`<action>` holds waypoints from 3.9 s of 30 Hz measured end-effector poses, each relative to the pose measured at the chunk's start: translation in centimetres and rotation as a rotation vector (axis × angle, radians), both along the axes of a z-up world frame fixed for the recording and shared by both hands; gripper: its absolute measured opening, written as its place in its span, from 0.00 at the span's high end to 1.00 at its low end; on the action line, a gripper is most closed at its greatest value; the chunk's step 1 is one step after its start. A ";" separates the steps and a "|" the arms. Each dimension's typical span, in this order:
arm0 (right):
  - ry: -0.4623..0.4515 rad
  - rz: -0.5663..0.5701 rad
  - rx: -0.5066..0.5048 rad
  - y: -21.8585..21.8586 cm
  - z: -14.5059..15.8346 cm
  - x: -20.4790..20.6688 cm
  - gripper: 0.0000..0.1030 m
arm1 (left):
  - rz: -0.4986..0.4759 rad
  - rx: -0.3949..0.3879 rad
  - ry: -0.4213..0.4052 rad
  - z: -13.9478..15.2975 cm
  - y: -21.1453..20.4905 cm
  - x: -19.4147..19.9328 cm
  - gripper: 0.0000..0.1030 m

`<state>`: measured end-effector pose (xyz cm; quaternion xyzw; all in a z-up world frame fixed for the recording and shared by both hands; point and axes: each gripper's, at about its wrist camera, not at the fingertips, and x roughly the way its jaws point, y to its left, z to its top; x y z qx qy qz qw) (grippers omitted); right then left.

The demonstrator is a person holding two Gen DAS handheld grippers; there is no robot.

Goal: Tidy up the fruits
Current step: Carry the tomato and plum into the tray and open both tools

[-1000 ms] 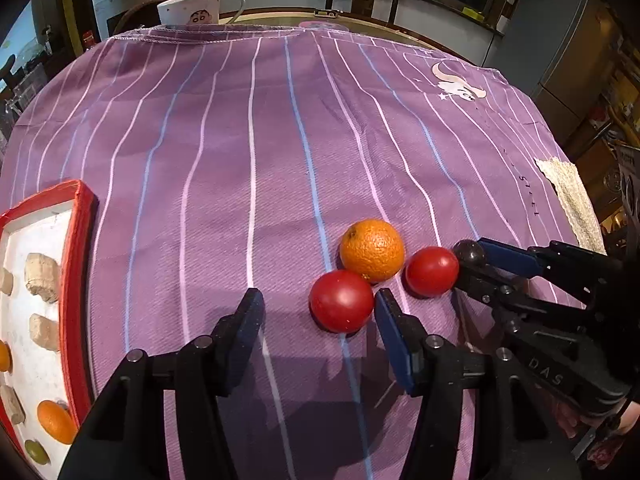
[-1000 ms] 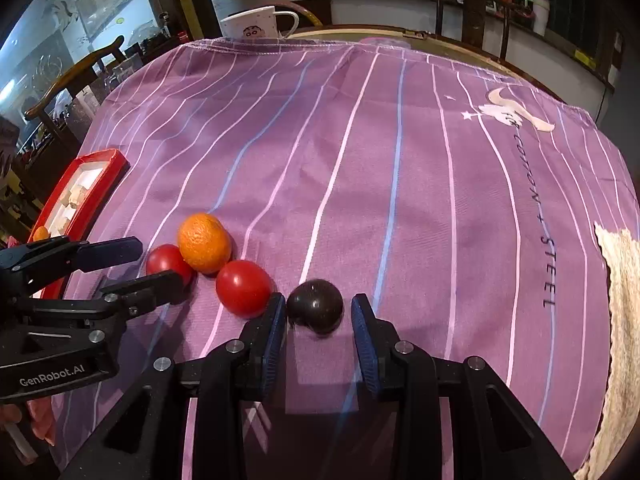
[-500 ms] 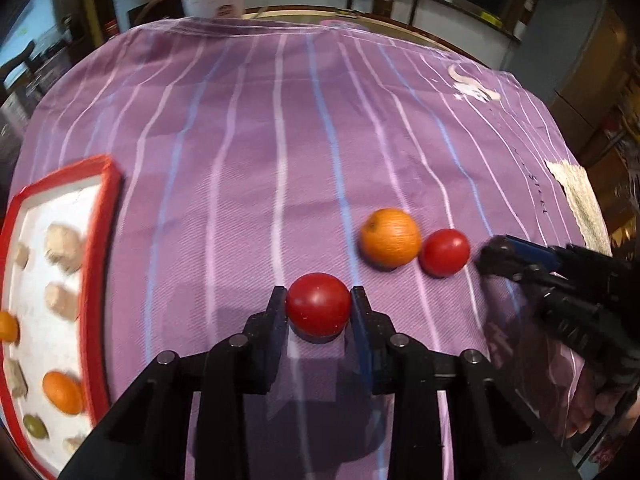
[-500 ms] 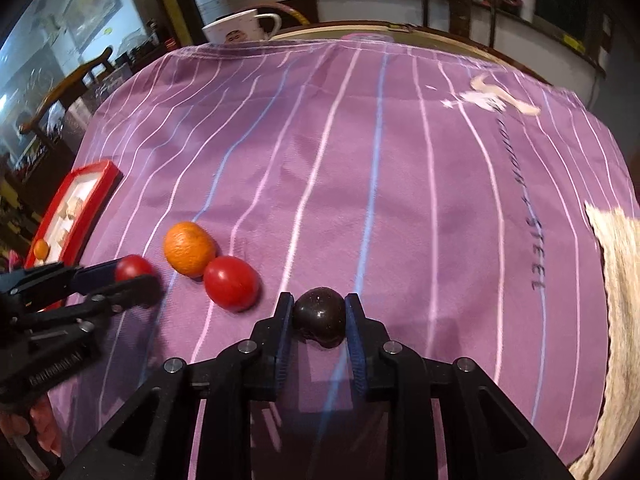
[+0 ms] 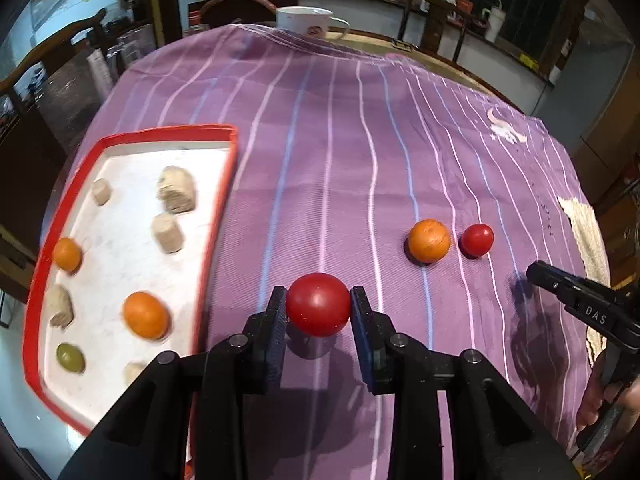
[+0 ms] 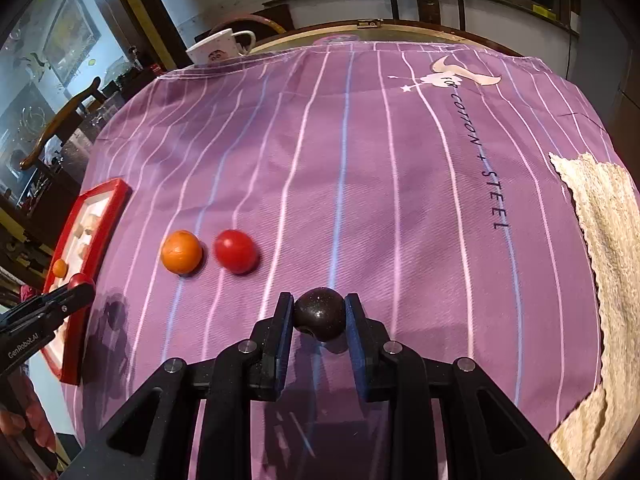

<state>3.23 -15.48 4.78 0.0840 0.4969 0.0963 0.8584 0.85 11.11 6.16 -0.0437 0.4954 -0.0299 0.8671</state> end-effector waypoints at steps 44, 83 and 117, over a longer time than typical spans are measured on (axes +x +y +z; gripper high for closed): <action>-0.034 0.194 0.016 22.0 3.4 -1.9 0.73 | 0.070 0.093 -0.016 2.1 16.0 -2.4 0.70; 0.006 0.338 0.028 33.8 1.2 2.7 0.72 | 0.096 -0.050 0.090 -2.7 22.7 2.3 0.70; -0.054 0.278 0.102 29.1 4.1 0.8 0.58 | 0.199 -0.107 0.025 1.6 22.2 -1.3 0.42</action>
